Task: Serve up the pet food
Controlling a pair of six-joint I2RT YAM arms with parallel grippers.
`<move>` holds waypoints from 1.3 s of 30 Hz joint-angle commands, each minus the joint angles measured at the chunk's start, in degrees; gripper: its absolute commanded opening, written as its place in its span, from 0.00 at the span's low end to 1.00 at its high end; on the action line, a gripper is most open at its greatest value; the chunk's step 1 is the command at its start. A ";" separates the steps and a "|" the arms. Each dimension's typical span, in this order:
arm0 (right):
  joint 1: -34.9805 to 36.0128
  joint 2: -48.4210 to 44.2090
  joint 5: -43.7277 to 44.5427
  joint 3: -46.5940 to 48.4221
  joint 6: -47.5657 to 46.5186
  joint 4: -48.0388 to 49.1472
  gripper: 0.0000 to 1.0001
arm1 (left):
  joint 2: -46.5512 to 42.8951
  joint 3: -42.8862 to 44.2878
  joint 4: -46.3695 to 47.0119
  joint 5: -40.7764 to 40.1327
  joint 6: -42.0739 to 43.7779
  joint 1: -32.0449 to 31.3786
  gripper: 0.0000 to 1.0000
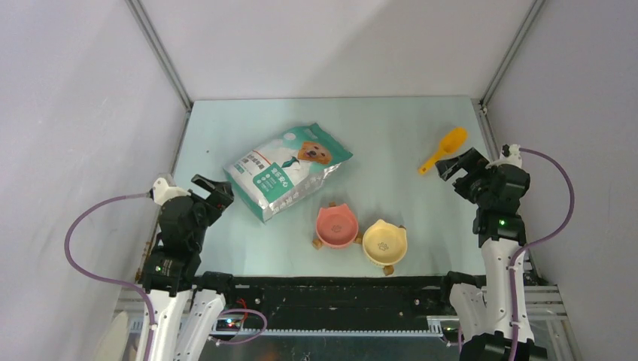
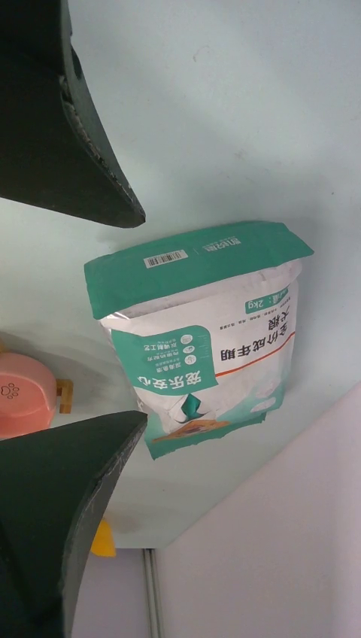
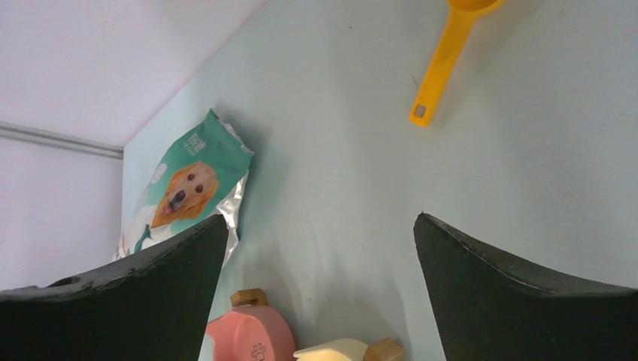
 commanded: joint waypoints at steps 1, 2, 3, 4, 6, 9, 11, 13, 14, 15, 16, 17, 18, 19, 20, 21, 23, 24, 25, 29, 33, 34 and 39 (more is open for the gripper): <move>-0.24 1.64 -5.88 0.01 1.20 4.67 0.99 | 0.70 -0.89 2.40 1.11 0.43 0.16 0.99; -0.35 3.35 -7.67 -0.09 1.70 5.08 1.00 | 0.90 -1.09 3.08 1.24 0.28 0.22 0.99; -0.51 4.32 -8.56 -0.12 2.06 5.90 0.99 | 1.36 -1.53 3.43 1.70 0.16 0.23 0.99; -0.59 6.68 -11.20 -0.12 3.23 6.49 0.99 | 1.72 -1.77 4.28 2.02 0.14 0.19 0.99; -0.92 10.58 -16.28 -0.13 5.81 8.71 0.99 | 2.83 -2.45 5.60 2.97 0.05 0.23 0.99; -0.16 15.78 -23.87 -0.13 7.86 14.84 0.99 | 5.09 -3.77 8.06 4.20 -0.29 0.22 0.99; 1.58 18.49 -23.56 -0.13 8.65 18.88 0.99 | 6.65 -4.86 10.00 5.21 -0.56 0.22 0.99; 4.31 21.72 -21.61 0.39 8.61 21.89 0.99 | 8.69 -5.88 12.09 5.97 -0.70 0.24 0.99; 5.29 22.65 -20.89 0.88 8.42 22.94 0.99 | 10.25 -6.18 12.72 6.27 -0.74 0.24 0.99; 7.25 24.84 -19.33 2.17 7.90 23.09 0.99 | 11.17 -6.29 13.92 6.37 -0.70 0.24 0.99; 9.37 26.05 -18.56 4.03 7.62 23.19 0.99 | 13.20 -6.28 14.43 6.59 -0.56 0.24 0.99; 10.41 28.92 -17.00 5.16 6.89 23.27 0.99 | 14.19 -6.25 15.42 6.70 -0.48 0.24 0.99; 12.49 30.34 -16.16 7.55 6.54 23.06 0.99 | 16.15 -6.21 15.93 6.83 -0.31 0.20 0.99; 13.77 33.59 -14.97 9.64 5.85 22.89 1.00 | 17.16 -6.21 16.94 6.95 -0.27 0.21 0.99; 16.21 35.35 -14.49 11.96 5.50 22.39 1.00 | 19.14 -6.33 17.92 7.33 -0.24 0.18 0.99; 17.26 38.43 -13.12 13.48 4.93 21.59 0.99 | 20.05 -6.41 18.41 7.47 -0.19 0.22 0.99; 20.30 43.10 -10.29 17.54 3.77 21.98 0.99 | 23.50 -6.88 19.68 7.57 -0.49 0.28 0.99; 22.17 45.93 -7.79 20.02 3.33 22.40 1.00 | 24.21 -7.12 20.38 7.50 -0.53 0.35 0.99; 23.01 47.58 -6.50 21.29 3.23 23.08 0.99 | 25.58 -7.35 20.69 7.51 -0.68 0.44 0.99; 26.95 57.63 -3.18 31.88 4.12 22.85 0.99 | 29.24 -8.40 22.85 8.14 -1.15 1.51 0.99; 29.33 66.38 -1.73 38.86 6.78 23.13 0.99 | 32.73 -9.23 25.47 10.69 -1.44 3.02 0.99; 29.75 68.73 -1.56 39.85 7.49 22.61 0.99 | 34.02 -9.35 26.45 11.34 -1.45 3.35 0.99; 33.44 76.88 1.55 47.77 7.76 18.53 1.00 | 38.09 -10.17 29.58 15.89 -1.46 4.06 0.99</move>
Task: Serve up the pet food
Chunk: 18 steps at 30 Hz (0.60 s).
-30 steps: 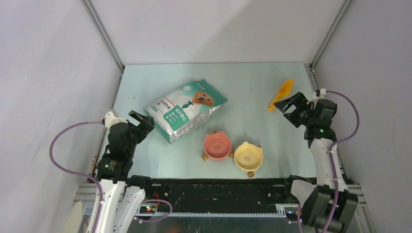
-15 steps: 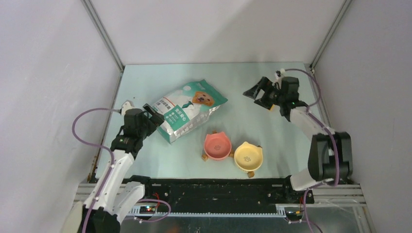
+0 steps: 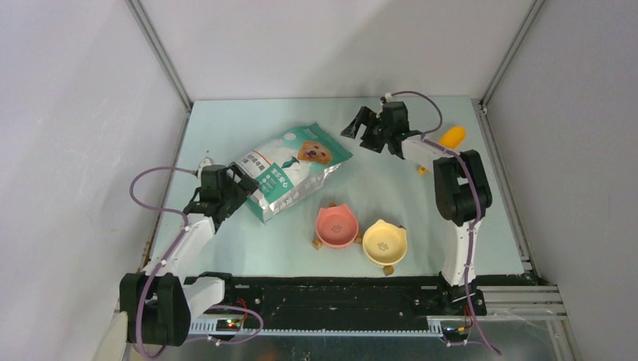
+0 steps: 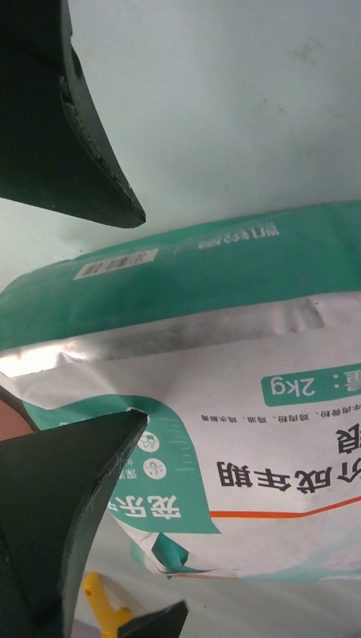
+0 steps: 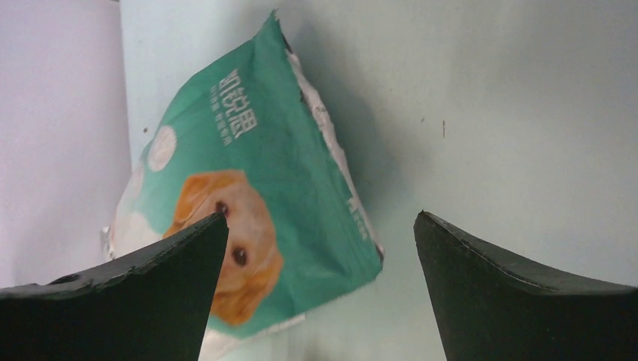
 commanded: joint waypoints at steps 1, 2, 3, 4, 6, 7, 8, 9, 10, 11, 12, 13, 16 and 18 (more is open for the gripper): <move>2.94 5.70 4.65 7.67 0.60 -5.17 0.99 | 3.16 -0.56 4.73 5.16 -0.43 0.99 0.99; 3.72 7.52 5.19 9.75 0.46 -6.25 0.99 | 3.46 -0.46 4.88 5.35 -0.40 1.03 0.99; 4.05 8.33 5.34 10.71 0.53 -7.79 0.99 | 3.86 -0.44 4.96 5.53 -0.31 1.06 0.99; 4.54 9.67 5.29 12.27 0.77 -8.31 1.00 | 3.98 -0.54 5.05 5.53 -0.29 1.11 0.99; 5.23 11.32 4.97 13.76 1.34 -9.12 0.99 | 4.05 -0.72 5.30 5.56 -0.28 1.15 0.99; 5.38 11.73 4.92 14.12 1.55 -9.80 0.98 | 3.98 -0.79 5.44 5.47 -0.23 1.16 0.99; 5.73 12.41 5.06 14.75 2.08 -10.10 0.97 | 3.91 -0.87 5.59 5.37 -0.21 1.16 0.98; 6.00 12.71 5.10 14.88 2.36 -10.51 0.97 | 3.82 -0.91 5.63 5.16 -0.15 1.16 0.96; 6.07 13.16 4.73 15.00 2.89 -10.59 0.95 | 3.83 -0.94 5.63 4.99 -0.12 1.16 0.96; 6.21 13.31 4.27 14.96 3.20 -10.35 0.95 | 4.00 -0.95 5.65 4.80 -0.02 1.16 0.95; 6.18 13.66 2.94 14.71 4.05 -10.16 0.92 | 4.10 -0.95 5.70 4.68 0.03 1.16 0.94; 6.15 13.82 2.15 14.42 4.49 -9.31 0.91 | 4.33 -0.91 5.64 4.68 0.06 1.16 0.93; 5.84 14.72 -3.97 12.60 7.30 -6.50 0.73 | 5.00 -0.88 5.66 4.89 0.12 1.20 0.91; 5.61 15.12 -8.07 10.84 10.01 -2.88 0.55 | 5.37 -0.97 5.78 5.18 0.16 1.19 0.90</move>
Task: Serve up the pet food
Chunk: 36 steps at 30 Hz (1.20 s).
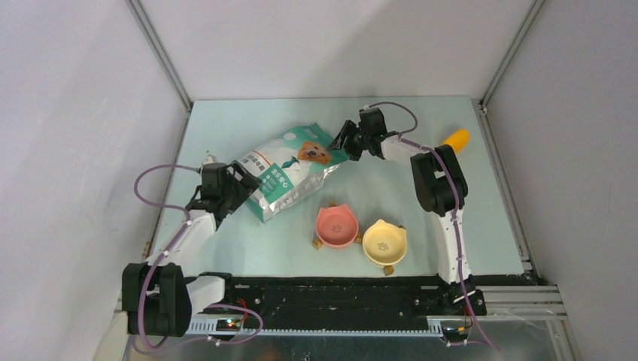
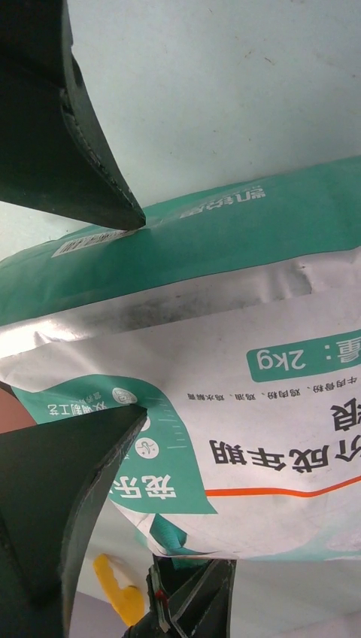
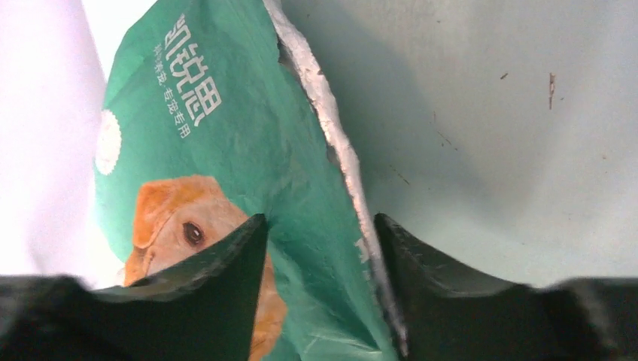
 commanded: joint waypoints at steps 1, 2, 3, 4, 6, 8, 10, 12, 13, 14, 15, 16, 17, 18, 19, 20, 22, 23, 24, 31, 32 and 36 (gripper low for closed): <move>-0.61 1.35 -9.16 -3.06 6.08 8.83 0.47 | 1.39 -0.94 0.54 0.63 0.53 0.34 0.90; -0.68 1.06 -11.00 -3.99 8.11 10.65 0.30 | 1.56 -0.93 0.52 0.72 0.54 0.35 0.90; -0.82 0.41 -11.74 -5.78 8.99 14.63 0.21 | 1.65 -0.87 0.41 0.73 0.54 0.38 0.90; -0.87 -0.10 -12.79 -6.54 10.42 16.32 0.05 | 1.85 -0.86 0.40 0.81 0.54 0.34 0.90; -0.88 -1.85 -12.73 -8.25 10.55 19.38 0.00 | 2.09 -0.91 0.29 1.06 0.54 0.34 0.90; -0.79 -4.28 -11.52 -9.31 8.69 19.53 0.00 | 2.38 -1.05 0.46 1.64 0.60 0.35 0.90; -0.57 -6.84 -10.88 -10.10 6.72 19.63 0.00 | 2.66 -1.24 0.89 2.57 0.73 0.34 0.90; -0.57 -9.44 -11.60 -10.81 5.74 20.21 0.00 | 2.96 -1.42 1.08 3.67 0.79 0.36 0.90; -0.53 -11.11 -12.57 -10.94 5.21 20.38 0.00 | 2.96 -1.67 1.53 4.14 0.86 0.34 0.90; -0.36 -12.15 -12.97 -10.96 4.86 20.60 0.00 | 2.92 -1.83 1.80 5.37 1.06 0.38 0.90; -0.16 -14.42 -13.29 -10.98 3.78 20.49 0.00 | 2.86 -2.32 2.68 6.27 1.24 0.35 0.90; 0.24 -15.61 -13.28 -10.94 3.09 19.85 0.00 | 2.48 -2.59 3.16 8.06 1.57 0.27 0.90; 0.58 -18.17 -13.00 -10.87 1.30 19.28 0.00 | 2.20 -3.26 4.14 8.88 1.62 0.21 0.90; 1.21 -19.41 -12.87 -10.80 0.40 18.30 0.00 | 1.48 -3.55 4.51 9.96 1.66 -0.05 0.90; 1.55 -22.04 -12.56 -10.58 -1.68 17.80 0.00 | 0.99 -4.18 4.90 10.23 1.67 -0.17 0.90; 2.44 -24.57 -12.35 -10.05 -2.72 16.35 0.00 | 0.03 -4.45 4.93 10.30 1.68 -0.61 0.90; 3.70 -28.12 -11.57 -8.66 -5.21 14.19 0.00 | -1.59 -5.14 4.90 10.20 1.59 -1.38 0.90; 4.07 -29.09 -11.12 -8.11 -6.40 13.55 0.00 | -2.12 -5.57 4.91 10.16 1.46 -1.71 0.90; 4.96 -30.96 -11.02 -6.68 -6.97 12.25 0.00 | -3.16 -6.00 4.93 10.15 1.25 -2.53 0.90; 10.18 -34.94 -9.78 5.52 -14.95 1.17 0.00 | -9.98 -6.45 3.03 7.92 0.43 -7.55 0.93; 10.83 -35.50 -9.53 7.54 -16.71 0.14 0.00 | -10.62 -6.33 1.80 7.41 0.40 -7.87 0.94; 15.72 -37.92 -5.56 10.54 -22.92 -5.32 0.00 | -15.51 -6.26 -1.16 5.87 0.21 -8.24 0.99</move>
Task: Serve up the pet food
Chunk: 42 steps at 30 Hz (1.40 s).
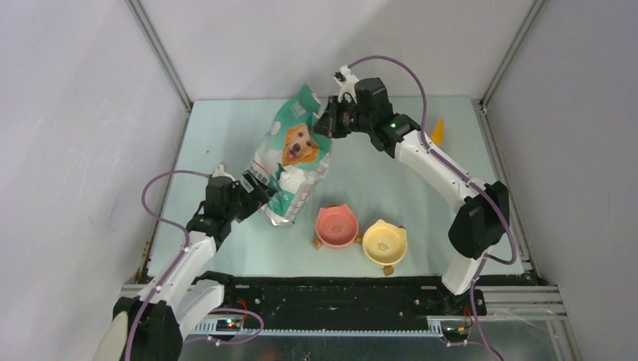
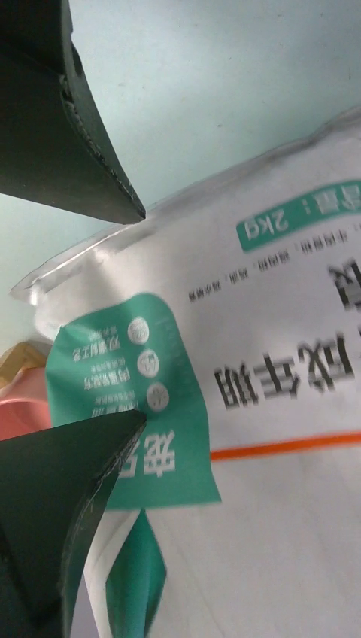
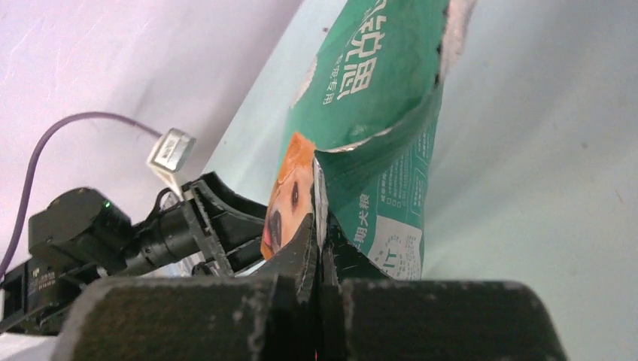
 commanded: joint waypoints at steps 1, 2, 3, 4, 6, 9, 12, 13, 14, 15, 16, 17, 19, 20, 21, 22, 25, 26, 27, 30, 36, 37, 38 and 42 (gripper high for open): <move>7.56 -10.89 -1.46 8.30 -6.77 3.90 0.00 | -6.39 0.19 -2.62 0.78 -0.29 -1.41 0.99; 8.37 -11.52 -0.62 7.79 -8.22 3.55 0.00 | -7.44 0.48 -4.13 0.07 -0.34 -1.44 0.99; 10.11 -12.74 -0.38 6.45 -8.55 3.33 0.00 | -9.49 0.66 -4.99 -0.28 -0.26 -1.39 0.99; 10.92 -13.28 -0.46 5.81 -9.08 3.27 0.00 | -10.62 1.34 -7.08 -1.05 -0.15 -1.43 0.99; 13.02 -14.51 -0.91 4.58 -9.84 2.87 0.00 | -15.33 2.66 -10.65 -2.32 0.29 -1.41 0.99; 16.26 -14.88 -1.51 4.70 -10.75 2.00 0.00 | -20.37 4.99 -17.53 -5.33 1.25 -1.38 0.99; 17.53 -14.24 -3.72 4.62 -8.52 2.22 0.00 | -25.23 8.88 -22.58 -10.31 1.60 -1.38 0.99; 17.61 -13.77 -6.42 4.01 -6.59 2.98 0.00 | -25.96 10.27 -24.09 -10.61 1.87 -1.38 0.99; 18.16 -13.49 -7.63 3.45 -5.58 5.45 0.00 | -27.36 10.92 -24.67 -10.58 1.93 -1.42 0.99; 18.63 -12.93 -9.33 2.13 -3.59 6.57 0.00 | -27.99 11.79 -25.16 -10.40 1.91 -1.40 0.99; 19.82 -12.54 -10.00 1.81 -2.98 8.22 0.00 | -28.97 12.11 -25.26 -9.93 1.86 -1.38 0.99; 20.52 -11.55 -10.71 1.83 -2.15 8.39 0.00 | -29.41 12.73 -25.26 -9.68 1.72 -1.43 0.99; 22.02 -10.51 -10.28 1.58 -0.35 9.41 0.00 | -30.16 14.06 -25.32 -9.54 1.76 -1.40 0.99; 22.67 -10.09 -9.87 0.92 0.26 10.86 0.00 | -30.17 14.52 -25.51 -9.61 1.93 -1.38 0.99; 22.86 -9.89 -9.47 0.63 2.02 11.65 0.00 | -30.06 15.62 -25.72 -9.54 2.18 -1.38 0.99; 23.01 -9.37 -9.64 0.44 2.94 13.16 0.00 | -29.60 16.18 -25.80 -9.44 2.96 -1.38 0.99; 22.99 -8.14 -9.98 1.87 5.07 12.93 0.01 | -27.84 18.85 -26.60 -9.62 4.07 -1.41 0.99; 22.93 -7.46 -9.81 3.21 5.09 11.20 0.03 | -26.82 19.29 -26.96 -9.44 4.42 -1.39 0.99; 22.79 -7.13 -9.10 3.75 5.01 9.05 0.06 | -25.89 20.02 -26.99 -9.08 4.52 -1.38 0.99; 22.08 -6.03 -6.85 6.05 4.41 5.63 0.10 | -24.58 20.39 -26.10 -8.48 4.37 -1.40 0.99; 20.95 -4.14 -3.94 10.68 1.46 -0.15 0.18 | -23.88 20.12 -22.86 -8.00 2.64 -1.43 0.99; 21.08 -3.78 -4.10 11.78 1.08 -1.30 0.21 | -23.83 20.32 -22.74 -8.18 2.50 -1.39 1.00; 21.24 -3.66 -4.27 12.22 0.38 -1.77 0.23 | -23.77 20.69 -22.63 -8.70 2.45 -1.39 0.99; 21.79 -3.22 -1.33 14.22 -1.47 -5.34 0.39 | -23.50 21.09 -22.05 -10.28 2.16 -1.43 0.99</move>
